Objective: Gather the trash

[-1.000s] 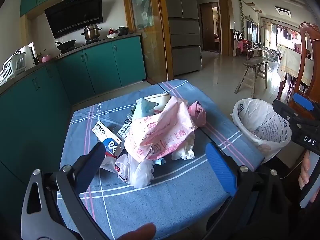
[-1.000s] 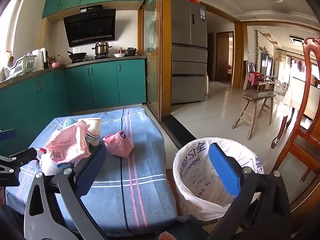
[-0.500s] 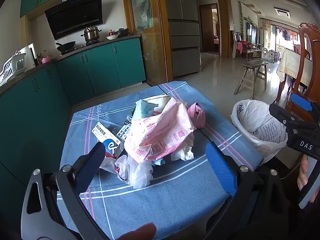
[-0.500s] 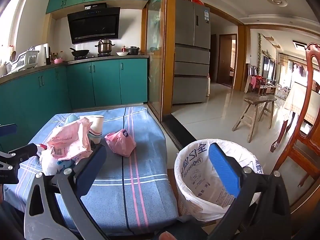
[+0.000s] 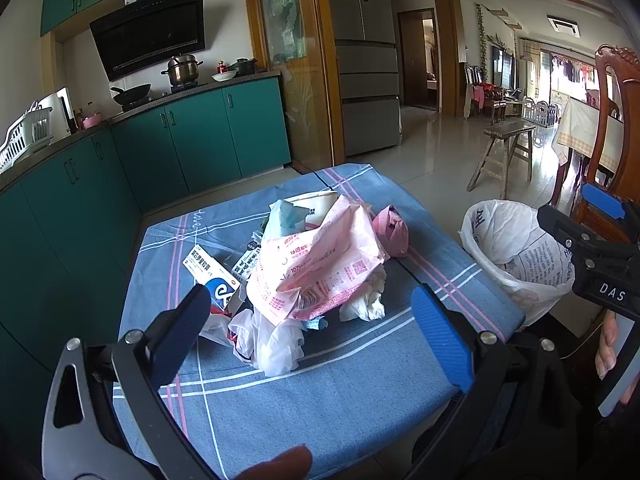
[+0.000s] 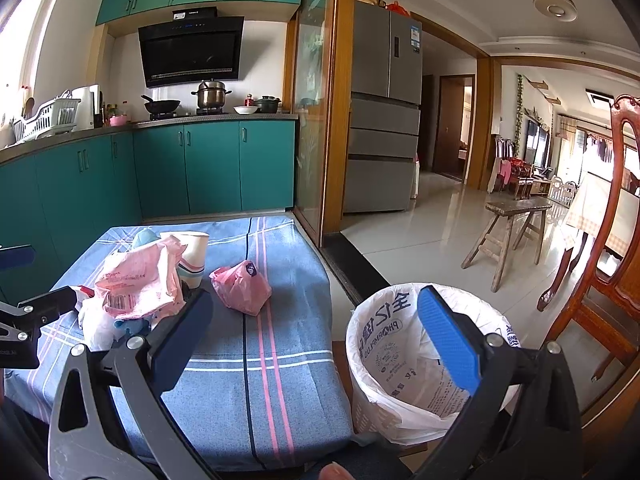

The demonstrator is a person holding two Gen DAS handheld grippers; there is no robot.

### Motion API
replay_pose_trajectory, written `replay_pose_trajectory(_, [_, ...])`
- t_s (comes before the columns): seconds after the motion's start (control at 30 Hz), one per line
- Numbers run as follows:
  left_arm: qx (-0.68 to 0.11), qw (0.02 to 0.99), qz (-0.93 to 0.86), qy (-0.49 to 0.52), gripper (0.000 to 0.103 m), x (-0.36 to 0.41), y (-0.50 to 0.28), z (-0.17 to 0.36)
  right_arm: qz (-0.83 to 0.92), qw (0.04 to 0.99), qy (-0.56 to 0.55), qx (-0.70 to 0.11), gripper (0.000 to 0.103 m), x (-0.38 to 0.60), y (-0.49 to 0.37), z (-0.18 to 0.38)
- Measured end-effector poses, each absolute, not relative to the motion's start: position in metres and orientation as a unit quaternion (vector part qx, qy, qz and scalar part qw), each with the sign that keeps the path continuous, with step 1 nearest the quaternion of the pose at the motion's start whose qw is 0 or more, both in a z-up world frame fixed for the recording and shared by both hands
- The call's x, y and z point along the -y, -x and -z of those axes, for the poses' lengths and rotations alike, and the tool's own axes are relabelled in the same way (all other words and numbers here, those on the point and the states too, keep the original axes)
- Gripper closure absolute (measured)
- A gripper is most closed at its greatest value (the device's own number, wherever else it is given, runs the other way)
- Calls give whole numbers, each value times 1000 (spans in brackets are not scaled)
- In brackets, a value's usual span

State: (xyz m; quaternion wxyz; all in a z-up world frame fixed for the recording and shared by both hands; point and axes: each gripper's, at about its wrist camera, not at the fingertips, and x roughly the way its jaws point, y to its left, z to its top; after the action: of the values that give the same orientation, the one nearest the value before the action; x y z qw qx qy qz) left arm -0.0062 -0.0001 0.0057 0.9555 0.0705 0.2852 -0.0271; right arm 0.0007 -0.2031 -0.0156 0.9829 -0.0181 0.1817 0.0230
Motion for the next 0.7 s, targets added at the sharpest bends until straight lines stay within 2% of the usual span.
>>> replay_pose_trajectory(0.7, [-275,958,26,-70,3,0,11,-7,-22,984,37,-174,3,195,3,11])
